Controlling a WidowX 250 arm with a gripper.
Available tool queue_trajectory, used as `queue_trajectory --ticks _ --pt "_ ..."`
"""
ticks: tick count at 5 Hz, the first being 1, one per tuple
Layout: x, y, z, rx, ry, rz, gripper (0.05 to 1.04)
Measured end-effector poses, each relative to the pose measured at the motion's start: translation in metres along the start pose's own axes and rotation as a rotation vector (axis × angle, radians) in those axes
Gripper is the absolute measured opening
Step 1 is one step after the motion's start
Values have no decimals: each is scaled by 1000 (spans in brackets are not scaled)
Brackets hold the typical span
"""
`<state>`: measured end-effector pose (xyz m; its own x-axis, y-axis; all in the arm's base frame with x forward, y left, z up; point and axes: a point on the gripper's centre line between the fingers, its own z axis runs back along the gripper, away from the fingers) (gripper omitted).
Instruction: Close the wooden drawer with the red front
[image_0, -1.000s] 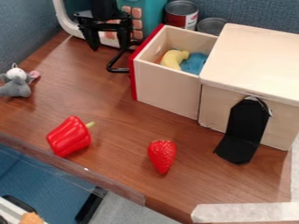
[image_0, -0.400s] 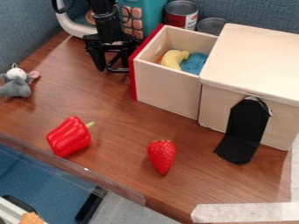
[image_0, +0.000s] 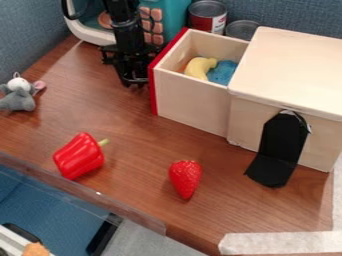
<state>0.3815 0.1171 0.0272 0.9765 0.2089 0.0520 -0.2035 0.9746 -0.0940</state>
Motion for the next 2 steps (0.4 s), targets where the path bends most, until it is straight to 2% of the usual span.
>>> queue_trajectory --ticks 1,2 --pt "-2 -9 2 -5 3 -30 176" --pt "-1 -22 2 -7 3 -54 160"
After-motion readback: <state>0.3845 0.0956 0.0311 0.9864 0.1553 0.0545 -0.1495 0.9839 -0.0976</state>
